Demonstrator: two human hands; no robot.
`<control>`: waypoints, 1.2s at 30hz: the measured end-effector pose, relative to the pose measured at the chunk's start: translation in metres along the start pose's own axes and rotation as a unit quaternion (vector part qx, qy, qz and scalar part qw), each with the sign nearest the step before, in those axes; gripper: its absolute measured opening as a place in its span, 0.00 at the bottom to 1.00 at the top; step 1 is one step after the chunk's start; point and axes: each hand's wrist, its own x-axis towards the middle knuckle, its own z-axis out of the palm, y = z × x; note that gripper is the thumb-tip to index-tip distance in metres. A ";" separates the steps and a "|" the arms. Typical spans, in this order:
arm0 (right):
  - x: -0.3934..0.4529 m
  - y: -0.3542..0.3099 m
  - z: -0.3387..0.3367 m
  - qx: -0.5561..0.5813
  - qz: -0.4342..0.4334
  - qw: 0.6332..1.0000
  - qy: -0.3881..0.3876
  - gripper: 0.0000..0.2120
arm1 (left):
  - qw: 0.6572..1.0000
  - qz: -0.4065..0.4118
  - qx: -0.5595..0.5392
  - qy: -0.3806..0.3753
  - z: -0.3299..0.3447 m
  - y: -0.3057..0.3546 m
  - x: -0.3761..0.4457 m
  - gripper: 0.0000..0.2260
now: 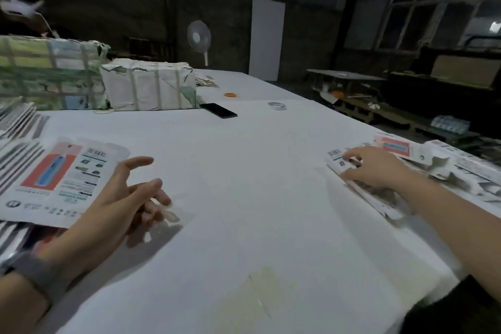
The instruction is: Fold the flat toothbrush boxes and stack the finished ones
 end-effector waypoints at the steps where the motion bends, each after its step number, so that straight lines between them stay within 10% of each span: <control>1: -0.001 0.014 0.000 -0.017 0.008 1.000 0.004 0.25 | 1.000 -0.001 0.000 0.000 0.000 0.000 0.000 0.23; 14: 0.002 0.022 0.025 -0.143 -0.012 0.975 0.167 0.16 | 0.999 -0.009 0.030 -0.039 0.000 0.008 -0.006 0.34; 20: -0.019 -0.101 0.044 0.047 -0.182 0.976 0.108 0.14 | 0.999 -0.027 0.028 -0.013 0.010 0.015 -0.012 0.09; 27: -0.056 -0.258 0.079 0.287 -0.314 0.905 -0.001 0.12 | 0.990 0.022 0.137 0.040 0.013 0.018 -0.017 0.13; 32: -0.067 -0.295 0.107 0.322 -0.340 0.883 -0.033 0.11 | 0.827 0.178 0.508 0.163 0.004 0.017 -0.015 0.05; 36: -0.063 -0.289 0.113 0.349 -0.349 0.869 -0.023 0.09 | 0.646 0.028 0.756 0.101 -0.010 0.016 -0.011 0.19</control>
